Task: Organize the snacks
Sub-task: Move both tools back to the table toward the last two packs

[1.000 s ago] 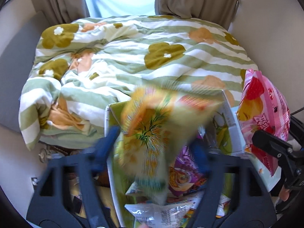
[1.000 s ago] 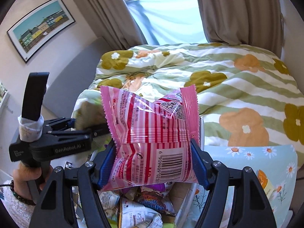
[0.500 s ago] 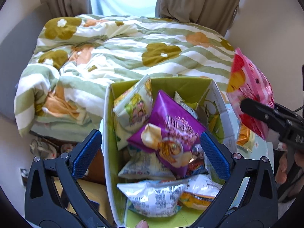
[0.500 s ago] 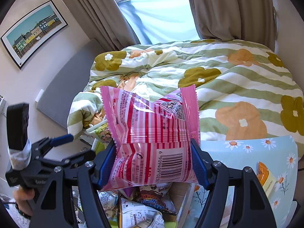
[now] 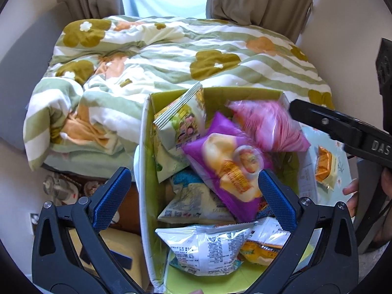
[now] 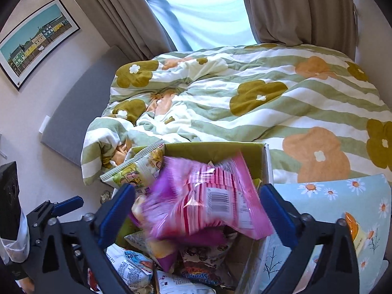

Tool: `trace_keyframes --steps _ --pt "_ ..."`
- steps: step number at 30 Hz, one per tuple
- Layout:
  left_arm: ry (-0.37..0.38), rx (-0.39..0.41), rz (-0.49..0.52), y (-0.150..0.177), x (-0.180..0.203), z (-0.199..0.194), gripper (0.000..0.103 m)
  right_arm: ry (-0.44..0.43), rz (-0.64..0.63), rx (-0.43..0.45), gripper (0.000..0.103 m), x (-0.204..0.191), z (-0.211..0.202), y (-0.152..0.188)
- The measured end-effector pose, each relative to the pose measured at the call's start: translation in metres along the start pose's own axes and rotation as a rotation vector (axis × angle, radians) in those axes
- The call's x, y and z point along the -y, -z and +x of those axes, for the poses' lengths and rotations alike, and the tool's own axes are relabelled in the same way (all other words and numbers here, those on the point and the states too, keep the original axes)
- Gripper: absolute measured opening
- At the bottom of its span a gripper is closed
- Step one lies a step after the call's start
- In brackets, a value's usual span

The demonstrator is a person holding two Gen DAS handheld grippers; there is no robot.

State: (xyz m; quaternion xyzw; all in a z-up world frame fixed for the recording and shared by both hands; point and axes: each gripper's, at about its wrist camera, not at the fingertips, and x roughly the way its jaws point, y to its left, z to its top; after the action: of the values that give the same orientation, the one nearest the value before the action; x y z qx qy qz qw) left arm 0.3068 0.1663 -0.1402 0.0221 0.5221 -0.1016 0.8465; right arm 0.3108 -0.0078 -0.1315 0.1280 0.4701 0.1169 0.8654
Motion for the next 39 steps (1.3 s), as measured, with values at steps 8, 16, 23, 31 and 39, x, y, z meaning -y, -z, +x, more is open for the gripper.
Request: trace_keyframes --steps 8,16,23,31,39 --pt "-0.002 0.010 0.014 0.003 0.006 -0.008 0.102 0.009 0.014 0.032 0.103 0.005 -0.020 0.014" --pt "-0.013 0.056 0.021 -0.001 0.023 -0.038 0.102 0.009 -0.010 0.093 0.103 0.002 -0.063 0.012" --pt "-0.019 0.097 0.013 0.005 0.059 -0.060 0.102 -0.003 -0.043 0.142 0.103 0.017 -0.117 0.017" --pt "-0.015 0.133 -0.003 0.029 0.140 -0.079 0.102 -0.014 -0.089 0.172 0.103 0.065 -0.177 0.037" --pt "-0.008 0.117 0.023 0.058 0.230 -0.076 0.102 0.028 -0.161 0.154 0.103 0.129 -0.219 0.064"
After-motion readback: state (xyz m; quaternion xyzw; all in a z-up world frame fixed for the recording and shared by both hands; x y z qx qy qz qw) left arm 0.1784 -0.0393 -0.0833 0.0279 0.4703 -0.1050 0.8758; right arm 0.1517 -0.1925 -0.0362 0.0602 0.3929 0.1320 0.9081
